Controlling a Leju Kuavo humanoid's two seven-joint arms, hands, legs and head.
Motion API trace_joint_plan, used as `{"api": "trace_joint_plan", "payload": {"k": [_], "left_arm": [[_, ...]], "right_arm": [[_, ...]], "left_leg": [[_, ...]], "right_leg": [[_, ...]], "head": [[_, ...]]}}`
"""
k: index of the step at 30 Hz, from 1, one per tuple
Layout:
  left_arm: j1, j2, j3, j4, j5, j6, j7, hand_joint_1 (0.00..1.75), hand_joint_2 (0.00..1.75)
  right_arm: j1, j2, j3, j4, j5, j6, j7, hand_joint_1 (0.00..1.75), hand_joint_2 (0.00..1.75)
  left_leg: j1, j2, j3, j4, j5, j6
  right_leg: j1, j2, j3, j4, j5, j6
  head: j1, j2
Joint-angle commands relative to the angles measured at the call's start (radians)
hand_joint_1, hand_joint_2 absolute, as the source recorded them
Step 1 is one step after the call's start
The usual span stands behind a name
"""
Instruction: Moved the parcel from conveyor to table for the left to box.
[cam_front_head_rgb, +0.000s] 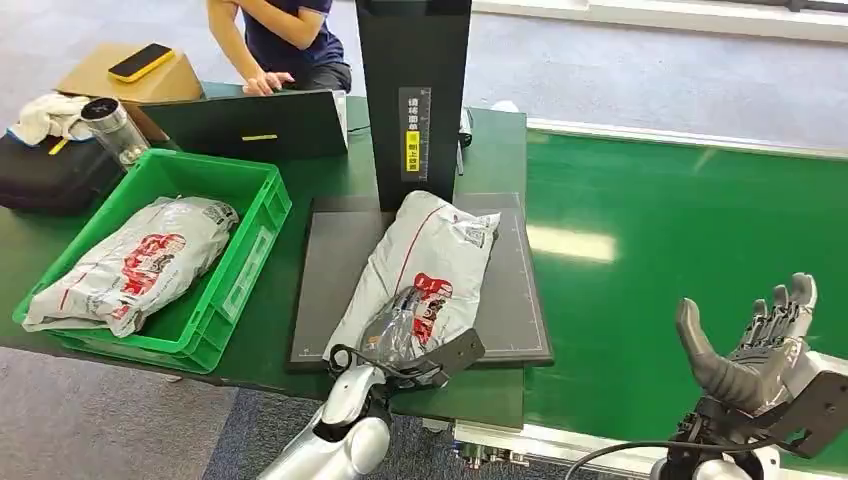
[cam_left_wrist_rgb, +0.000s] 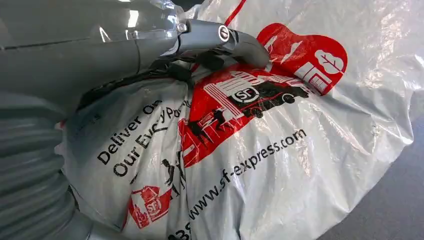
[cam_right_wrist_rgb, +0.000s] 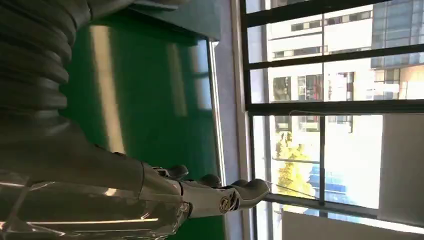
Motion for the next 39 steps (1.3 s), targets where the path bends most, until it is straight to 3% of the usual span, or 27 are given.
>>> {"api": "trace_joint_plan", "payload": {"k": [1,4,5,6,12,17,18,19,21,24,32,35,39], "left_arm": [[0.020,-0.032,0.068,0.104,0.000,-0.005,0.021,0.00,1.75],[0.020,-0.032,0.068,0.104,0.000,-0.005,0.021,0.00,1.75],[0.020,-0.032,0.068,0.104,0.000,-0.005,0.021,1.75,1.75],[0.037,-0.029,0.116,0.056,0.014,0.064,-0.014,1.75,1.75],[0.078,-0.028,0.214,-0.045,0.005,0.018,-0.091,1.75,1.75],[0.095,-0.021,0.259,-0.128,0.053,0.103,-0.188,1.75,1.75],[0.139,-0.040,0.357,-0.263,0.152,0.234,-0.323,1.75,1.75],[0.126,-0.020,0.365,-0.246,0.187,0.486,-0.401,1.75,1.75],[0.151,0.033,0.407,-0.391,0.224,0.489,-0.394,1.75,1.75],[0.172,0.034,0.443,-0.414,0.235,0.535,-0.435,1.75,1.75],[0.209,-0.050,0.677,-0.484,0.146,0.542,-0.600,1.75,1.75],[0.216,-0.105,0.841,-0.584,0.078,0.542,-0.676,1.75,1.75],[0.199,-0.113,0.952,-0.685,0.049,0.542,-0.721,1.75,1.75]], "right_arm": [[-0.007,0.026,-0.029,0.020,0.000,0.004,0.000,0.00,1.75],[-0.007,0.026,-0.029,0.020,0.000,0.004,0.000,0.00,1.75],[-0.007,0.026,-0.029,0.020,0.000,0.004,0.000,0.00,1.75],[-0.007,0.020,-0.024,0.025,-0.010,0.003,0.000,0.00,1.75],[-0.014,0.004,-0.009,0.043,-0.034,-0.014,-0.002,0.00,1.75],[-0.015,0.000,-0.003,0.045,-0.052,-0.019,-0.001,0.00,1.75],[-0.018,-0.002,0.000,0.045,-0.074,-0.014,-0.004,0.00,1.75],[-0.022,-0.009,0.009,0.049,-0.078,-0.018,-0.003,0.00,1.75],[-0.031,-0.022,0.030,0.067,-0.090,-0.031,0.002,0.00,1.75],[-0.034,-0.030,0.043,0.083,-0.099,-0.045,-0.001,0.00,1.75],[-0.013,-0.036,0.045,0.077,-0.110,-0.056,-0.004,0.00,1.75],[-0.009,-0.035,0.047,0.078,-0.113,-0.052,-0.006,0.00,1.75],[-0.014,-0.033,0.054,0.093,-0.114,-0.047,-0.009,0.00,1.75]], "left_leg": [[0.000,0.000,0.001,-0.001,0.000,-0.001],[0.000,0.000,0.001,-0.002,0.000,-0.002],[0.000,0.000,0.001,-0.001,0.000,-0.001],[0.000,0.000,0.000,-0.002,0.001,-0.002],[0.000,0.001,0.001,-0.001,0.000,-0.002],[0.000,0.001,0.000,-0.004,0.001,-0.003],[0.000,0.001,0.000,-0.001,0.000,-0.001],[0.000,0.001,0.000,-0.002,0.000,-0.002],[0.000,0.002,-0.001,-0.001,-0.001,-0.002],[0.000,0.004,-0.007,-0.001,-0.001,-0.002],[0.000,-0.004,-0.010,-0.001,-0.001,-0.002],[0.000,-0.004,-0.010,-0.001,-0.001,-0.002],[0.001,-0.004,-0.013,0.001,-0.001,-0.002]], "right_leg": [[0.000,0.000,0.001,-0.001,0.000,0.000],[0.000,0.000,0.001,-0.001,0.000,0.000],[0.000,0.000,0.001,-0.001,0.000,0.000],[0.000,-0.001,0.000,-0.002,0.001,0.000],[0.000,0.001,0.000,-0.001,0.000,0.000],[-0.001,0.000,0.001,-0.004,0.001,0.000],[0.000,0.000,0.001,-0.001,0.000,0.000],[0.000,0.001,0.001,-0.002,0.000,0.000],[0.000,0.002,-0.001,-0.001,0.000,0.000],[0.002,0.004,-0.006,0.001,0.001,-0.001],[0.001,-0.004,-0.006,0.000,-0.002,0.000],[0.001,-0.004,-0.007,0.000,-0.003,0.000],[0.002,-0.004,-0.010,0.001,-0.003,0.000]], "head": [[0.000,0.000],[0.000,0.000],[0.000,0.000],[0.000,0.000],[0.000,0.000],[0.000,0.000],[0.000,0.000],[0.000,0.000],[0.000,0.000],[0.000,0.000],[0.000,0.000],[0.000,0.000],[0.000,0.000]]}}
